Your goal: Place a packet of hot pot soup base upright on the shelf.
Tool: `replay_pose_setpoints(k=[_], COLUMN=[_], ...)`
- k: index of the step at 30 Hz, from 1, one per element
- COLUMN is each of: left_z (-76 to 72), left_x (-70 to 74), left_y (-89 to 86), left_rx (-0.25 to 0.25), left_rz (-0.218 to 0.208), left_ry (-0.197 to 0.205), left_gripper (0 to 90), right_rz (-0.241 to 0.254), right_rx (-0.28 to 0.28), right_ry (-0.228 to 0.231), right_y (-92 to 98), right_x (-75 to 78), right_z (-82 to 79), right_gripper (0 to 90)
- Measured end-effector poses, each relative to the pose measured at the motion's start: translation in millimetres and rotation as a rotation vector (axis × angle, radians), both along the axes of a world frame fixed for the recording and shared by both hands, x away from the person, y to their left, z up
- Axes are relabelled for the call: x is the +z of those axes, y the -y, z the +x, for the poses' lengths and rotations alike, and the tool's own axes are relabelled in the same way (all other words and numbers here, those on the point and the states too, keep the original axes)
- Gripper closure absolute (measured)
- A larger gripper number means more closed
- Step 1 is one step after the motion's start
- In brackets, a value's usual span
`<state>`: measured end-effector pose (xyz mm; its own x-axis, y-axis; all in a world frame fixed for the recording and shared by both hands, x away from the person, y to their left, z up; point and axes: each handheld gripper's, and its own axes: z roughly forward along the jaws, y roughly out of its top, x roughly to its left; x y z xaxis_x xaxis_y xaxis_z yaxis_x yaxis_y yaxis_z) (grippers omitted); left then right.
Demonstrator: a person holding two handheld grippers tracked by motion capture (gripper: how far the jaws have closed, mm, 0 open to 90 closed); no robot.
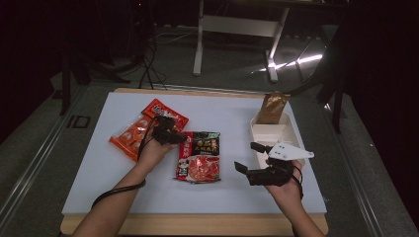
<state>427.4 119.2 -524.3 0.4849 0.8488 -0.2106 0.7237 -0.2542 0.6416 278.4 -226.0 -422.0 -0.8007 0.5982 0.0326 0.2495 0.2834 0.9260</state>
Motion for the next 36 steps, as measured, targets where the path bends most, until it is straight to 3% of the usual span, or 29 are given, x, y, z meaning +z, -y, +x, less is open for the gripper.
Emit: replay_pose_setpoints(k=[3,9,12,16,18,19,20,25,28,31,36], left_z=[4.5,9.1,9.1,5.8,3.3,3.3,1.7,1.6,-0.2,-2.2,-13.5], left_x=[-4.9,-14.3,-16.0,-16.9,-14.6,-14.6,-13.6,-9.7,-2.7,1.8,17.5], left_y=[0.8,7.0,9.5,12.6,18.3,18.3,21.5,21.5,19.5,20.6,19.3], left_rx=[0.007,0.005,-0.001,-0.017,-0.041,-0.041,-0.056,-0.068,-0.061,-0.063,-0.066], left_rz=[-0.030,-0.045,-0.041,-0.019,0.024,0.024,0.068,0.069,0.002,-0.008,-0.074], left_ry=[-0.011,-0.042,-0.029,-0.012,-0.015,-0.015,0.004,0.007,0.017,0.036,0.110], left_gripper=[48.4,50.4,52.2,57.0,63.0,68.0,73.8,82.4,85.6,86.6,86.8], right_rz=[0.001,-0.005,-0.009,-0.016,-0.016,-0.010,-0.004,-0.004,-0.004,0.003,-0.004], right_rx=[0.000,-0.008,-0.011,-0.011,-0.010,-0.009,-0.007,-0.010,-0.013,-0.014,-0.007], right_ry=[-0.011,-0.016,-0.019,-0.021,-0.029,-0.031,-0.033,-0.037,-0.054,-0.060,-0.073], right_y=[-0.3,1.3,1.3,0.6,0.3,0.6,0.8,0.6,1.0,1.8,0.8], right_x=[-0.6,-1.2,-2.2,-3.3,-3.3,-3.1,-2.9,-2.1,-2.1,-2.5,-2.5], right_z=[1.2,1.2,2.0,2.2,2.9,3.4,3.8,3.7,5.9,7.1,7.7], right_gripper=[14.0,14.9,14.9,16.8,17.2,18.7,18.7,18.7,16.1,14.6,11.4])
